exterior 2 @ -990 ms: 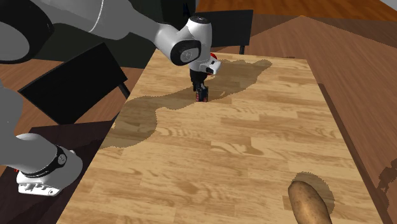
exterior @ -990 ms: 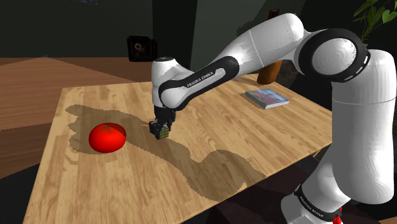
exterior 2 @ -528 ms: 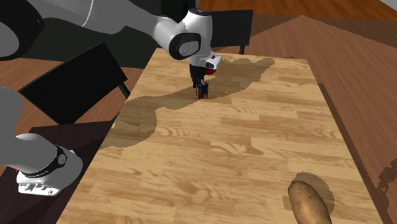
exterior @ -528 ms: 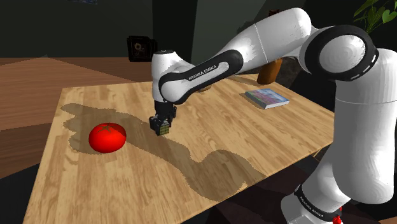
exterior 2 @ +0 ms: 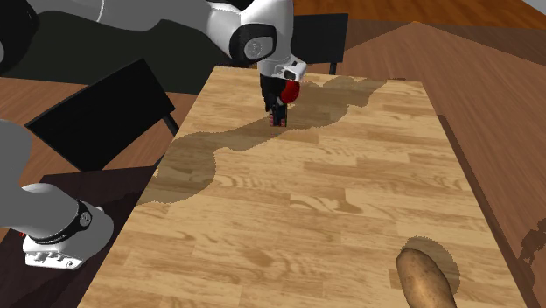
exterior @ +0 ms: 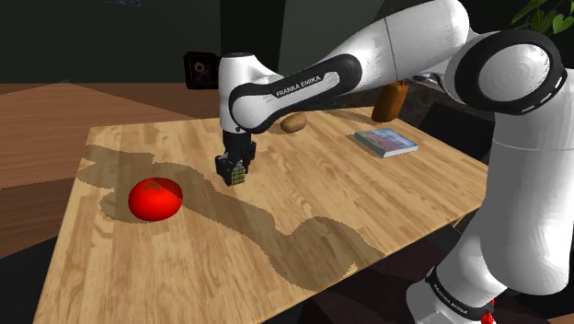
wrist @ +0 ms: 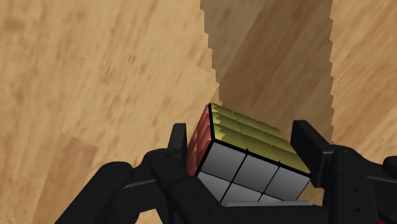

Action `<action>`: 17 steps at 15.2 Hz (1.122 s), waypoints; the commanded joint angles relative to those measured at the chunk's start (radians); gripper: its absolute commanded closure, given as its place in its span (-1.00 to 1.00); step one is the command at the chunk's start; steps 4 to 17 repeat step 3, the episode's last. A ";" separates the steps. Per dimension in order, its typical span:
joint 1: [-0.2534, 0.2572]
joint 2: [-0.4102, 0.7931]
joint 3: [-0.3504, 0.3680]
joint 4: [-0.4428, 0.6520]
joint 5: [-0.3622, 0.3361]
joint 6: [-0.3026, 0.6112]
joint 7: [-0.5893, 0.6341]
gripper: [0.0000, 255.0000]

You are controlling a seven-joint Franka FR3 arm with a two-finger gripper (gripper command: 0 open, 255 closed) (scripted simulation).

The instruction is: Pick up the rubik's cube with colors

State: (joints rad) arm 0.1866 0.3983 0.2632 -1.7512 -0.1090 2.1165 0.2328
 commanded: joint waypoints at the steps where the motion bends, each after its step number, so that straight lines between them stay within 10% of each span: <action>1: -0.001 -0.011 0.002 0.013 0.004 -0.024 -0.002 1.00; 17: -0.001 -0.012 0.002 0.014 0.004 -0.025 -0.002 1.00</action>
